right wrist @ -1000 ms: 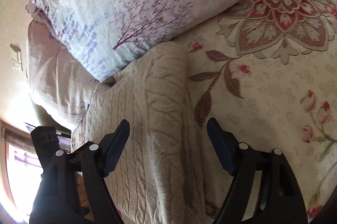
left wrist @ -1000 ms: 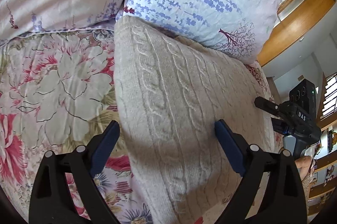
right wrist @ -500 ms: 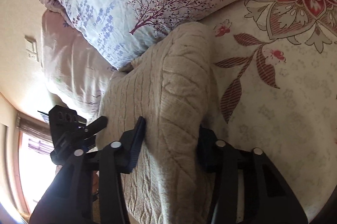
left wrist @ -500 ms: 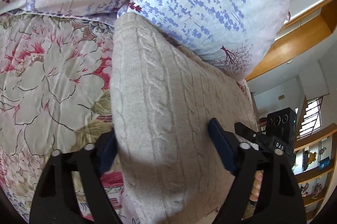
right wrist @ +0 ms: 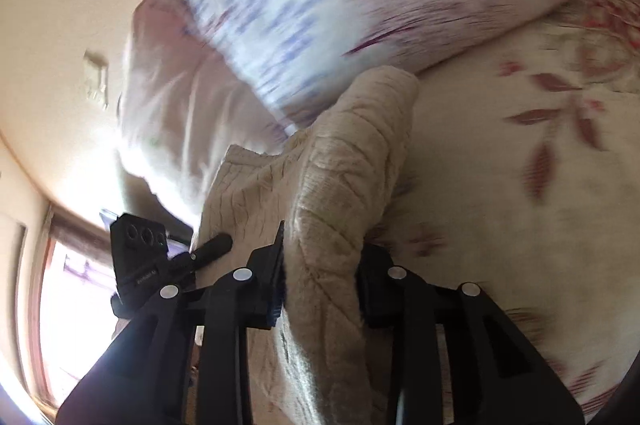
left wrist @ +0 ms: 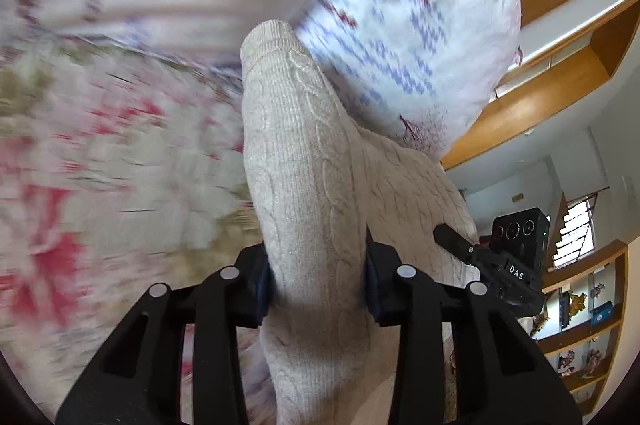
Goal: Fold small clothes
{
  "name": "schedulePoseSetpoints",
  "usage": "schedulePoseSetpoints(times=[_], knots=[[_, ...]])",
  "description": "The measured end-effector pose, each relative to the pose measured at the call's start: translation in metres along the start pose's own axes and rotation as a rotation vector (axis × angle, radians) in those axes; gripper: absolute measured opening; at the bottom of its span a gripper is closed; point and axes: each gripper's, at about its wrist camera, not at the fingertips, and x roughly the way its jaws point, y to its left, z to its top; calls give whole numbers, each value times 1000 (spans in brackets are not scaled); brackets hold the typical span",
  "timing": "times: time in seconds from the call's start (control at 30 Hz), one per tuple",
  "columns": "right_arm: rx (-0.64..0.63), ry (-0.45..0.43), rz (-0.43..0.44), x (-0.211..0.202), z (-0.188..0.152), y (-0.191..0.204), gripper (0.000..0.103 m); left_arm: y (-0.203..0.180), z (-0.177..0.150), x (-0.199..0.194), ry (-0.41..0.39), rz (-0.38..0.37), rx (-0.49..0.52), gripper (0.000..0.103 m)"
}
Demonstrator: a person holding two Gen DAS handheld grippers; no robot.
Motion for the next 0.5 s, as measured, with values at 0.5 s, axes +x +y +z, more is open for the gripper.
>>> schedulePoseSetpoints(times=[0.5], knots=[[-53,59,-119,79,-33,38,43,98,-14,-51,-57,136,-108,56]])
